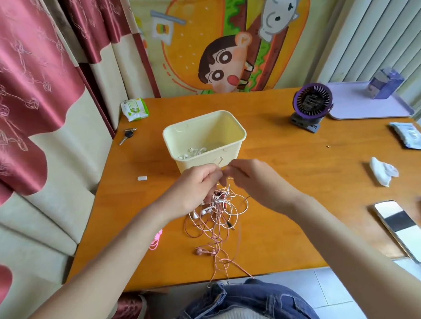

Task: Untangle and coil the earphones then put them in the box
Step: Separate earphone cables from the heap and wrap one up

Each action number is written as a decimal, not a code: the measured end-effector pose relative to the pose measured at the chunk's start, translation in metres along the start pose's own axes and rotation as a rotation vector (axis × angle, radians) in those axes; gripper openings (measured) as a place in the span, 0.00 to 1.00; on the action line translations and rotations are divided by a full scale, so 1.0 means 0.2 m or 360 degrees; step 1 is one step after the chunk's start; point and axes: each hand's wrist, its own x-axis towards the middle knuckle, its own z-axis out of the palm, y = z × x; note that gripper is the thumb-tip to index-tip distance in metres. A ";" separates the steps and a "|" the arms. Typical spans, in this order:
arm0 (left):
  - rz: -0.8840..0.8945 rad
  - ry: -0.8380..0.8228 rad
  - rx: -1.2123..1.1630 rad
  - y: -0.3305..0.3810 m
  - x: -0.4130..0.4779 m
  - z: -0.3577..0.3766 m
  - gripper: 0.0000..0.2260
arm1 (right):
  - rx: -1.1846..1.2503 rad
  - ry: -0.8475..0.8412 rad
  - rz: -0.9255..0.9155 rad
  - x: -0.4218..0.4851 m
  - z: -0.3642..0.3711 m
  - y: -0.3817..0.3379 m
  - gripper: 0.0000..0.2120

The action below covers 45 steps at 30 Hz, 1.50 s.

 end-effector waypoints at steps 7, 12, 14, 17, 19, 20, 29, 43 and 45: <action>-0.0353 -0.0373 0.0159 -0.20 -0.05 -0.01 0.16 | 0.0104 0.0669 0.0261 0.09 -0.15 0.20 0.17; -0.0400 -0.0501 0.0251 -0.19 -0.09 -0.01 0.15 | 0.0269 0.1013 0.0443 0.12 -0.23 0.28 0.15; -0.0344 -0.0394 0.0129 -0.18 -0.10 -0.02 0.15 | 0.0212 0.1064 0.0500 0.12 -0.25 0.31 0.14; -0.0191 -0.0141 -0.0159 -0.12 -0.09 -0.04 0.15 | -0.0222 0.0821 0.0541 0.10 -0.21 0.35 0.13; -0.0122 -0.0075 -0.0233 -0.06 -0.08 -0.05 0.15 | -0.0345 0.0674 0.0275 0.08 -0.14 0.29 0.15; -0.0096 -0.0072 -0.0245 -0.03 -0.07 -0.04 0.15 | -0.0271 0.0645 0.0082 0.06 -0.11 0.23 0.15; -0.0081 0.0040 -0.0323 0.02 -0.01 0.00 0.12 | 0.0035 0.0054 -0.0176 0.01 0.01 0.01 0.09; -0.0290 -0.0150 -0.0293 -0.15 -0.10 -0.09 0.13 | -0.0265 0.0602 0.0619 0.21 -0.07 0.48 0.14; -0.0229 -0.0135 -0.0242 -0.14 -0.08 -0.09 0.13 | -0.0370 0.0510 0.0365 0.20 -0.02 0.45 0.12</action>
